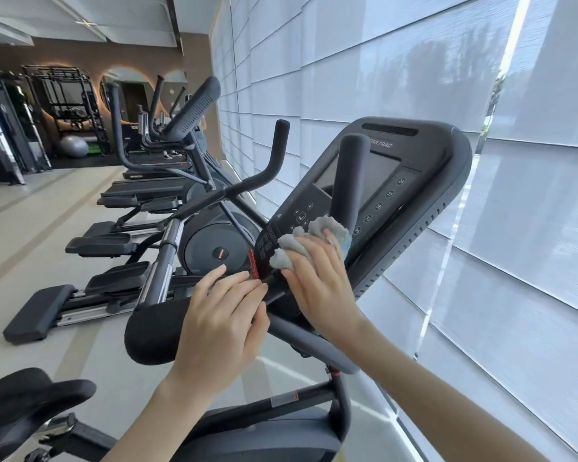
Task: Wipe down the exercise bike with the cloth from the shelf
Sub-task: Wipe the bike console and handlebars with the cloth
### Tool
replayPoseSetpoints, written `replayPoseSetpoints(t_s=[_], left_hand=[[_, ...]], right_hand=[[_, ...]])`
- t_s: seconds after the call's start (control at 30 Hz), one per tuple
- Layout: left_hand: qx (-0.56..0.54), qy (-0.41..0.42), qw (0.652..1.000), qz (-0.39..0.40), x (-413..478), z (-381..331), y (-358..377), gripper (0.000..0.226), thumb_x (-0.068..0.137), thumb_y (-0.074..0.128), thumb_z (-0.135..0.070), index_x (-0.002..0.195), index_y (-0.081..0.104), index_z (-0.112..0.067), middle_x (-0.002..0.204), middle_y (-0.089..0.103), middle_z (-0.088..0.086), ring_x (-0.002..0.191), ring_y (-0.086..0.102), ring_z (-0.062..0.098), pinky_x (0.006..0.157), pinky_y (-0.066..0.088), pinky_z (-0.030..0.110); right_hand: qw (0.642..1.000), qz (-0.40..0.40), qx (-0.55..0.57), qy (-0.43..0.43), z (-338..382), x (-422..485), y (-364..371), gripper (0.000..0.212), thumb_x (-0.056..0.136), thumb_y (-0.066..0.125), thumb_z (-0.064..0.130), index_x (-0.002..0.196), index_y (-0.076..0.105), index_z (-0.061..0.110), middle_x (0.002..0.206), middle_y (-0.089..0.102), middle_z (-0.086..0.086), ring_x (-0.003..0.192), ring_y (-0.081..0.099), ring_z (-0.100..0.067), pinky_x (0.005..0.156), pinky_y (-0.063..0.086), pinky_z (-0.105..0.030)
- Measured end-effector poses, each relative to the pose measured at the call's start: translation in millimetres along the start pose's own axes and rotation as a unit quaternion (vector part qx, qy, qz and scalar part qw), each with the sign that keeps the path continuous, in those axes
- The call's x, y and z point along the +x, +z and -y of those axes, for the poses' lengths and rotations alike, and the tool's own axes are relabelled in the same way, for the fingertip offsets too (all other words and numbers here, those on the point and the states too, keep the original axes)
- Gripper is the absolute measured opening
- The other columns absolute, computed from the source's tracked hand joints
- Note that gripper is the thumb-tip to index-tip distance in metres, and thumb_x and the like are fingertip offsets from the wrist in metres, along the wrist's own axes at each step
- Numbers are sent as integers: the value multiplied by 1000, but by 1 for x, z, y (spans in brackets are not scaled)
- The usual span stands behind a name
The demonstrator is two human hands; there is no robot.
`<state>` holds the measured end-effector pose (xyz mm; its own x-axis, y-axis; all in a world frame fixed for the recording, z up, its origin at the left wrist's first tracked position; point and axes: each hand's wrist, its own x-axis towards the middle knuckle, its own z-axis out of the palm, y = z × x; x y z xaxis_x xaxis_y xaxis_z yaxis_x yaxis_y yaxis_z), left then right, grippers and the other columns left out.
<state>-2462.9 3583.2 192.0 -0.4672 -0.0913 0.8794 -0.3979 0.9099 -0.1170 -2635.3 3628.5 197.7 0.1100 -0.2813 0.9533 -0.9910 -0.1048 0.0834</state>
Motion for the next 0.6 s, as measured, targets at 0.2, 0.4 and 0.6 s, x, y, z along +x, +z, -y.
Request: replayPoseSetpoints(t_s=[0.2,0.4,0.6], left_hand=[[18,-29,999,-29,-1,4,-8,24,90,50,-14,98,71,-5,100,71,3,101,63,22,104,37,39],[22,-3,1000,14,5,0,-9,26,90,51,-14,105,69,-4,106,69,5,106,61,22,107,35,39],[27,6,995,99,6,-4,2,34,91,48,-21,114,67,-4,114,68,5,108,62,20,106,35,41]], right_hand=[[998,-11,-17,-51,-4,-23,11,35,84,64,3,118,55,4,118,60,-25,119,50,-38,105,35,-57],[999,-27,-22,-28,-48,5,-6,25,96,50,9,111,63,-5,127,51,-30,127,38,-44,111,25,-56],[998,-1,-5,-57,-60,28,-22,31,99,44,13,114,62,-7,130,47,-32,129,39,-44,107,33,-57]])
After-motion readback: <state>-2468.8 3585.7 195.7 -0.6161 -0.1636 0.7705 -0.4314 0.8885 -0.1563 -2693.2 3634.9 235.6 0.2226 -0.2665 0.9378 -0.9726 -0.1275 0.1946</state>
